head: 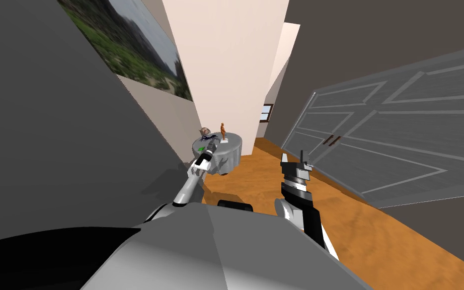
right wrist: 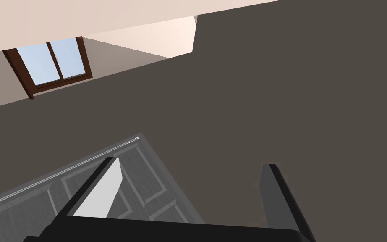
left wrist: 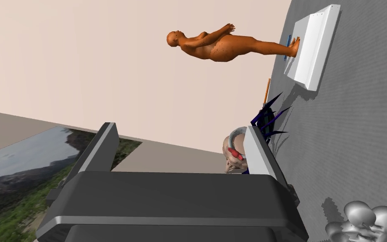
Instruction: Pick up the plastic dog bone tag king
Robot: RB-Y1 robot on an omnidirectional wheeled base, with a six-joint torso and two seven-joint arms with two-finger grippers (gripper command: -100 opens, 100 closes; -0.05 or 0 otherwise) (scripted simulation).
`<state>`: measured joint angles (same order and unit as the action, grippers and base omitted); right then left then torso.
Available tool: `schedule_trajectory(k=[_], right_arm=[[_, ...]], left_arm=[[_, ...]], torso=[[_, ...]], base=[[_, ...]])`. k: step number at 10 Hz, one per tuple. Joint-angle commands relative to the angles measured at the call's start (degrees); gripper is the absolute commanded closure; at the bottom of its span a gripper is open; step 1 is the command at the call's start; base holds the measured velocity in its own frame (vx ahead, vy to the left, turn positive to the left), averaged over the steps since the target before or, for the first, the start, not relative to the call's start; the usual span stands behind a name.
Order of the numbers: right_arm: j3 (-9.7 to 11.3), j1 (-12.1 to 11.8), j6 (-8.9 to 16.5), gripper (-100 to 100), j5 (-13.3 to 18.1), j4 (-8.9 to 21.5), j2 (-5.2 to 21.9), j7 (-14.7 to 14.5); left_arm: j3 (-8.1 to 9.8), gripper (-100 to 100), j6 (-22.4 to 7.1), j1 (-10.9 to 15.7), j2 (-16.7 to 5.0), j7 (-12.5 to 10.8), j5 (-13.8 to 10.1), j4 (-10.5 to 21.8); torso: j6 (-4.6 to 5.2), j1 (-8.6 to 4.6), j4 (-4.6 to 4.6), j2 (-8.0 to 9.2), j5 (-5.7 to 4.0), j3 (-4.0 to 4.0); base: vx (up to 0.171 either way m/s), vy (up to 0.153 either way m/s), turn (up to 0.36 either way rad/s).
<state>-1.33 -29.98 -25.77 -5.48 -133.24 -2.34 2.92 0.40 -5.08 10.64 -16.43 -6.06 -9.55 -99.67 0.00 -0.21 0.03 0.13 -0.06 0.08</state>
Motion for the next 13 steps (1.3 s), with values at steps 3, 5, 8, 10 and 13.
schedule_trajectory(k=[3,5,8,10,13], right_arm=[[0.0,0.0,0.0,0,0.0,0.0,0.0,0.0],[0.0,0.0,0.0,0,0.0,0.0,0.0,0.0],[0.0,0.0,0.0,0,0.0,0.0,0.0,0.0],[0.0,0.0,0.0,0,0.0,0.0,0.0,0.0],[0.0,0.0,0.0,0,0.0,0.0,0.0,0.0]], left_arm=[[-0.1,-100,-6.09,5.23,-0.78,0.42,-1.0,3.15],[-0.15,-100,-9.1,7.7,-1.54,0.69,-1.88,5.76],[-0.16,-100,-14.31,12.91,-2.27,0.98,-2.71,9.24],[-0.13,-100,-17.36,15.65,-2.96,1.27,-3.46,12.19],[-0.06,-100,-21.95,19.3,-3.63,1.57,-4.13,15.07]], torso=[[-0.01,0.06,-0.02,-0.05,0.02,-0.03],[-0.02,0.12,-0.02,-0.07,0.03,-0.04],[-0.01,0.04,-0.02,-0.04,0.02,-0.03],[-0.02,0.1,-0.02,-0.07,0.03,-0.04],[-0.02,0.15,-0.03,-0.09,0.04,-0.05]], base=[[-0.028,-0.035,0.014],[-0.018,-0.028,0.015],[-0.033,-0.045,0.021],[-0.018,-0.029,0.016],[-0.019,-0.026,0.013]])
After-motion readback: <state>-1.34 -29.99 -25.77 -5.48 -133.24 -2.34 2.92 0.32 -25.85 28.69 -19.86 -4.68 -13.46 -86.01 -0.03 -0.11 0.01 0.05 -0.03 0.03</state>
